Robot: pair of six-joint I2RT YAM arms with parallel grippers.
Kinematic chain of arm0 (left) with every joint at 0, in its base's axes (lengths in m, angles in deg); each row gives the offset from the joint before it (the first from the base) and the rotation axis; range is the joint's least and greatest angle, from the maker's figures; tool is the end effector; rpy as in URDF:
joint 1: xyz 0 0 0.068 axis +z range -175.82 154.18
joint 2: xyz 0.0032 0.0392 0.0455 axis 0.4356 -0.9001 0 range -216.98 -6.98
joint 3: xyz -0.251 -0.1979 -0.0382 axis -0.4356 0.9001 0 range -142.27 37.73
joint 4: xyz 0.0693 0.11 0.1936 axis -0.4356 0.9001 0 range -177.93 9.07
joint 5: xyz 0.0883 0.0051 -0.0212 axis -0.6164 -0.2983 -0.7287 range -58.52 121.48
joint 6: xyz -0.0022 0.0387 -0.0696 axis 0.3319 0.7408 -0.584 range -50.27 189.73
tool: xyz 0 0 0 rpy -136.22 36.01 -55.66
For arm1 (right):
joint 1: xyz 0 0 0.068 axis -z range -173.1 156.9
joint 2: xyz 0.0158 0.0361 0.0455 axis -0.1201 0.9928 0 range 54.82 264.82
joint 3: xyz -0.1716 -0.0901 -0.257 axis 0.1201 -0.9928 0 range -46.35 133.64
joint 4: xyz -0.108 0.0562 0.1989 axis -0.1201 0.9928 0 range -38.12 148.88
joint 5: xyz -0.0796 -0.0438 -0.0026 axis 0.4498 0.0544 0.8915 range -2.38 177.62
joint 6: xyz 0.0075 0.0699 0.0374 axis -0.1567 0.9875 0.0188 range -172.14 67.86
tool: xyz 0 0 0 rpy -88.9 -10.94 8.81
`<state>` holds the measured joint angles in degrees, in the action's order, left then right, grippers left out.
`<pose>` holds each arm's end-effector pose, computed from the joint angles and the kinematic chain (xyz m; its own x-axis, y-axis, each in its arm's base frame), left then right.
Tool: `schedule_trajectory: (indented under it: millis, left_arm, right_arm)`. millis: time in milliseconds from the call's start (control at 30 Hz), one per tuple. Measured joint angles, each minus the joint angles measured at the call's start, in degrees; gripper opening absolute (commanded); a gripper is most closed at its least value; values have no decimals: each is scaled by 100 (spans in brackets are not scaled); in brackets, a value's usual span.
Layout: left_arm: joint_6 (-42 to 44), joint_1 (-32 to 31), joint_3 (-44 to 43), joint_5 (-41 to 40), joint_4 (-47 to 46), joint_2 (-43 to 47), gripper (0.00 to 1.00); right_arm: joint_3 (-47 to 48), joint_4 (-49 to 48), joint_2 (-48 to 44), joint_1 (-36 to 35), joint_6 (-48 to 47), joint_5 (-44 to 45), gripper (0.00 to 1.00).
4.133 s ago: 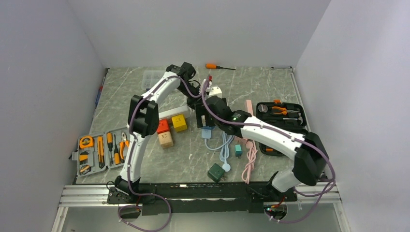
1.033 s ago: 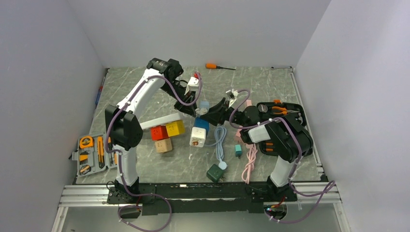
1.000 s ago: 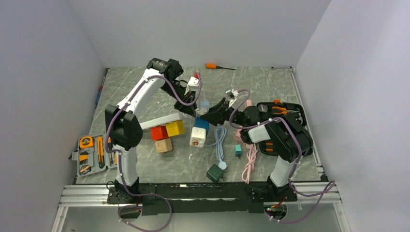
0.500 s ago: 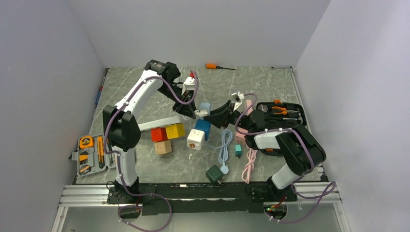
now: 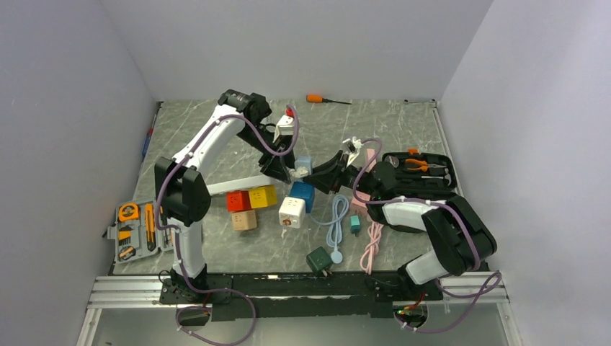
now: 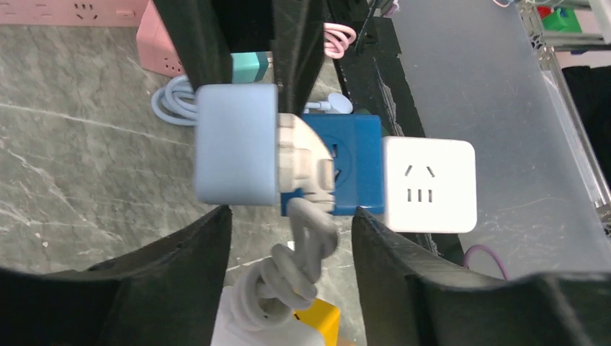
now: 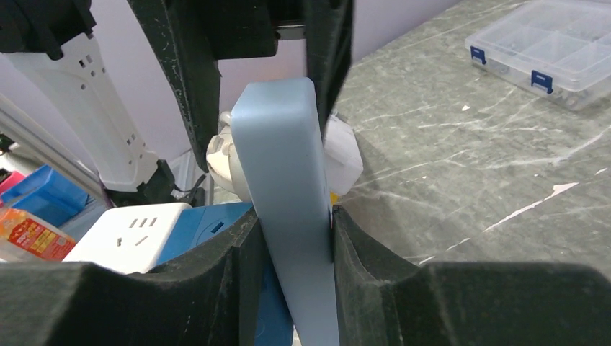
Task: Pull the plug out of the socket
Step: Remove the plug from the socket.
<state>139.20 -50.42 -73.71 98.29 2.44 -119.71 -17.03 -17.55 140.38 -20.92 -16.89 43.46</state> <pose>0.2960 -0.2048 0.3577 -0.1880 0.4916 -0.8503 0.9002 -0.2601 -0.3494 0.2296 0.1751 0.3101 -0.3745 0.2705 -0.8869 -0.8799 0.1982 0.4319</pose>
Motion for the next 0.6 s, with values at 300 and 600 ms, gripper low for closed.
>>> schedule_trajectory:
  millis: [300,600]
  left_arm:
    - [-525,-87,-50,-7,-343,-90,60]
    - [-562,-153,-76,-162,-389,-118,23]
  right_arm:
    - [149,1088,-494,-146,-481,72,0]
    - [201,1926,-817,-280,-994,492,0]
